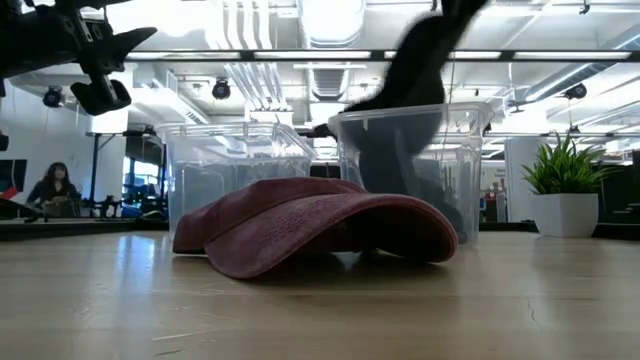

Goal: Pick and place caps into container
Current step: Put the black cap into the right transparent container

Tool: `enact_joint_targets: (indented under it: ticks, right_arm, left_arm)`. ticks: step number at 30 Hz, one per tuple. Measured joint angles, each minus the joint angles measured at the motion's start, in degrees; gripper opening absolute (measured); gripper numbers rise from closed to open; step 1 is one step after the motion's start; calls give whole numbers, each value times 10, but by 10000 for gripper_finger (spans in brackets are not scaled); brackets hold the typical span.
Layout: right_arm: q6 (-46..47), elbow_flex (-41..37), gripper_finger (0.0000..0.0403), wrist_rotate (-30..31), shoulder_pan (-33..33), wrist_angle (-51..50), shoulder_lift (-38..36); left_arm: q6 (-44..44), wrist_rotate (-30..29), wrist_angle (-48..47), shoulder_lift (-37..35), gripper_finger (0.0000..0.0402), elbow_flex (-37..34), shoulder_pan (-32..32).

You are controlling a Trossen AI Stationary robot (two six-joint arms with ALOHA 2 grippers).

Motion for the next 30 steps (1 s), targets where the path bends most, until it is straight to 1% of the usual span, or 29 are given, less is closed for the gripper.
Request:
enact_joint_targets:
  ticks: [5, 7, 10, 11, 14, 17, 19, 22, 26, 30]
  right_arm:
    - [-29, -82, 13, -115, -71, -3, 7]
    - [-43, -104, 13, -156, -88, 2, 18]
    - [-63, -124, 13, -234, -107, 9, 30]
    - [-72, -129, 13, -245, -111, 14, 35]
    - [-93, -136, 13, -244, -117, 41, 54]
    - [-112, -133, 16, -204, -115, 52, 64]
    - [-119, -130, 27, -180, -113, 57, 67]
    - [-131, -130, 63, -169, -112, 71, 69]
    - [-156, -130, 129, -164, -105, 81, 57]
    - [-169, -110, 192, -115, -75, 84, 31]
  left_arm:
    - [0, 0, 0, 0, 174, 0, 0]
    - [0, 0, 0, 0, 174, 0, 0]
    - [0, 0, 0, 0, 174, 0, 0]
    - [1, 0, 0, 0, 174, 0, 0]
    - [1, -1, 0, 0, 174, 0, 0]
    - [1, -2, 0, 0, 174, 0, 0]
    - [1, -2, 0, 0, 174, 0, 0]
    - [1, -3, 0, 0, 174, 0, 0]
    - [-20, -15, 0, 0, 174, 0, 0]
    - [-16, -17, 0, 0, 174, 0, 0]
